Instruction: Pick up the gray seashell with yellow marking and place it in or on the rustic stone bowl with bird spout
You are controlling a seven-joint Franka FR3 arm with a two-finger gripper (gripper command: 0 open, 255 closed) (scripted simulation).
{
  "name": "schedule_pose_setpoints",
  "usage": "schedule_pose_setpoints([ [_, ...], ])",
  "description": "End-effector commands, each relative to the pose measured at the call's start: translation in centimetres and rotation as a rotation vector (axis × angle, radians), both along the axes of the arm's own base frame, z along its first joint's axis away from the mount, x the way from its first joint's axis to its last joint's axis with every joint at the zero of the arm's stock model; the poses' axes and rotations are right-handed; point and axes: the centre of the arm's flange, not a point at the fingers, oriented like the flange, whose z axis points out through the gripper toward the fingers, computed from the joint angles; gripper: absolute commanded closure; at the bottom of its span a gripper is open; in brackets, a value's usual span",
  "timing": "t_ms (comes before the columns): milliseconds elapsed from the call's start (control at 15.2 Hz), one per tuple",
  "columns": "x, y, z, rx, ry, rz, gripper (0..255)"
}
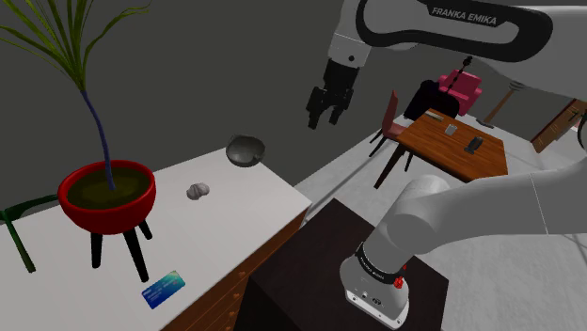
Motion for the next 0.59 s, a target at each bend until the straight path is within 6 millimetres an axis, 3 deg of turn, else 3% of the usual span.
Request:
schedule_pose_setpoints([
  [0, 0.0, 0.0, 0.0, 0.0, 0.0, 0.0, 0],
  [528, 4.2, 6.0, -7.5, -0.017, -0.02, -0.156, 0],
])
